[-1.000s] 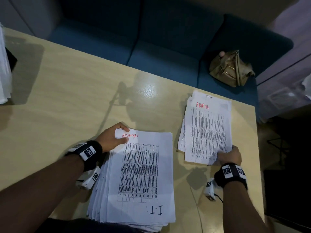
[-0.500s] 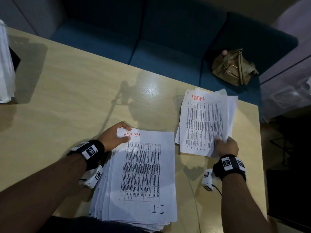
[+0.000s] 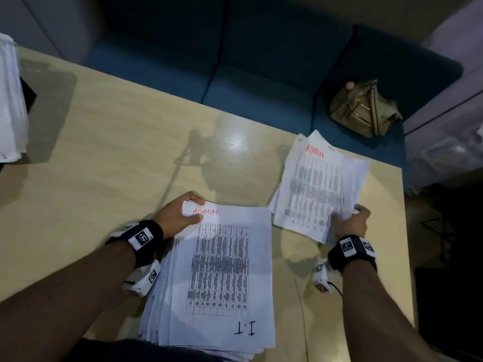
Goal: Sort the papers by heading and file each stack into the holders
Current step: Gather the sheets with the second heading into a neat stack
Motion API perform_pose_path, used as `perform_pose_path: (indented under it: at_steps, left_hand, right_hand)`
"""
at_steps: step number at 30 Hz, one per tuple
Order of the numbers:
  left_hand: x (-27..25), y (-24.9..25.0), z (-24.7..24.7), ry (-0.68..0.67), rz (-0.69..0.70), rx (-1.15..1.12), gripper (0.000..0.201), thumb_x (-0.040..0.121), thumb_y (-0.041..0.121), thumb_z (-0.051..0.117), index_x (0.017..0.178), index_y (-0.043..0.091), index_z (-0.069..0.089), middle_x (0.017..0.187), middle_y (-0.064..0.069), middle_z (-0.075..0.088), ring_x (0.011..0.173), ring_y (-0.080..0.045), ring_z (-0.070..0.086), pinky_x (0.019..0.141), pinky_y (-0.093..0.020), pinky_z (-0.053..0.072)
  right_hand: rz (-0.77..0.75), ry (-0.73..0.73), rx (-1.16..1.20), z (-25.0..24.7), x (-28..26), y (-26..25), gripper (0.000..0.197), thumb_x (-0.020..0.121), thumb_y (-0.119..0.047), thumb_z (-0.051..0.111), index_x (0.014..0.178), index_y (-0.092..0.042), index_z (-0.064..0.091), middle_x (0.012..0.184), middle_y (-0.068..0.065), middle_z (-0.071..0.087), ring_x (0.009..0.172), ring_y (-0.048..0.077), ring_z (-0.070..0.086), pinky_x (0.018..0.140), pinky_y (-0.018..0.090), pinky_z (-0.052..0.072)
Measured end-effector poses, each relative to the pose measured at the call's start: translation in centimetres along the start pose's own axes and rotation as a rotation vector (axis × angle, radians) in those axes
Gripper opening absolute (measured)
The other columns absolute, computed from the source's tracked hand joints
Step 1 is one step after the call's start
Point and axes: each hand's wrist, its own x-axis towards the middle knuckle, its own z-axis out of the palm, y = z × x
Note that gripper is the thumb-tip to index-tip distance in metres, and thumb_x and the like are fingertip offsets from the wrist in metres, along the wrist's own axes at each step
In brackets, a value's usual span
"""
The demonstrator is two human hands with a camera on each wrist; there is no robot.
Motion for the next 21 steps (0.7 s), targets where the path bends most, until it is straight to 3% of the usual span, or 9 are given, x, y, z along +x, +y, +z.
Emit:
perform_pose_path:
  at_steps: [3,5,6,10,13,15,17,19,21]
  left_hand:
    - [-0.2,0.2,0.0,0.002,-0.004,-0.036,0.023,0.088,0.017,0.067,0.09,0.037,0.057,0.101,0.025,0.063,0.087,0.011,0.055,0.082,-0.016,0.037]
    - [-0.3,0.6,0.1,0.014,-0.004,-0.08,0.012,0.092,0.022,0.063,0.09,0.033,0.06,0.101,0.018,0.064,0.088,0.012,0.055,0.082,-0.014,0.037]
    - [-0.4,0.7,0.1,0.011,-0.017,-0.09,0.003,0.094,0.026,0.06,0.093,0.029,0.06,0.102,0.016,0.064,0.089,0.011,0.056,0.081,-0.013,0.037]
    - [-0.6,1.2,0.0,-0.005,-0.046,-0.104,0.022,0.09,0.055,0.052,0.09,0.034,0.059,0.11,0.015,0.062,0.099,-0.007,0.056,0.082,-0.025,0.037]
    - [-0.8,1.3,0.2,0.02,-0.041,-0.183,0.023,0.096,0.044,0.047,0.091,0.027,0.061,0.103,0.012,0.063,0.085,-0.01,0.055,0.072,-0.022,0.037]
    - [-1.0,1.7,0.5,0.055,-0.03,-0.252,0.034,0.09,0.053,0.047,0.094,0.025,0.064,0.107,0.006,0.064,0.094,-0.015,0.057,0.081,-0.023,0.041]
    - [-1.3,2.3,0.6,0.078,-0.063,-0.353,0.041,0.083,0.068,0.046,0.098,0.037,0.068,0.114,0.006,0.067,0.112,-0.017,0.059,0.1,-0.034,0.043]
    - [-2.1,3.0,0.5,0.071,-0.044,-0.428,0.039,0.076,0.077,0.048,0.101,0.052,0.065,0.117,0.009,0.068,0.109,-0.01,0.063,0.097,-0.033,0.049]
    - [-2.4,3.1,0.5,0.057,-0.037,-0.441,0.066,0.061,0.087,0.051,0.12,0.056,0.052,0.136,0.003,0.056,0.122,-0.015,0.054,0.105,-0.04,0.041]
  right_hand:
    - [-0.124,-0.015,0.237,-0.1,-1.3,-0.9,0.06,0.089,-0.013,0.063,0.141,-0.011,0.033,0.115,0.013,0.059,0.1,0.025,0.059,0.089,0.035,0.047]
    - [-0.146,-0.043,0.367,-0.4,-2.7,-1.2,0.061,0.086,-0.014,0.066,0.14,-0.013,0.037,0.123,0.015,0.061,0.109,0.027,0.062,0.098,0.045,0.048]
    - [-0.164,-0.058,0.435,-0.6,-3.5,-1.0,0.06,0.086,-0.012,0.066,0.14,-0.013,0.038,0.122,0.015,0.062,0.109,0.028,0.063,0.098,0.048,0.048]
    - [-0.223,-0.136,0.652,-1.5,-7.6,-0.6,0.054,0.091,-0.002,0.059,0.139,-0.014,0.038,0.106,-0.002,0.067,0.097,0.017,0.066,0.088,0.041,0.052]
    - [-0.261,-0.31,0.56,-0.9,-11.6,1.0,0.056,0.09,-0.01,0.064,0.138,-0.023,0.038,0.113,-0.005,0.064,0.098,0.01,0.066,0.083,0.035,0.057]
    - [-0.304,-0.43,0.383,0.4,-14.0,2.7,0.06,0.087,-0.021,0.069,0.136,-0.031,0.037,0.123,-0.01,0.058,0.104,0.006,0.063,0.085,0.031,0.055]
    - [-0.357,-0.532,0.282,1.3,-16.2,4.2,0.06,0.086,-0.028,0.07,0.135,-0.034,0.036,0.126,-0.016,0.055,0.106,0.002,0.06,0.086,0.03,0.054]
    - [-0.406,-0.618,0.176,2.2,-17.6,5.5,0.059,0.089,-0.024,0.066,0.133,-0.036,0.029,0.123,-0.016,0.056,0.104,0.005,0.063,0.083,0.03,0.055]
    - [-0.423,-0.672,-0.009,2.8,-18.4,6.0,0.063,0.087,-0.014,0.064,0.13,-0.036,0.023,0.114,-0.01,0.056,0.099,0.013,0.063,0.073,0.016,0.05]
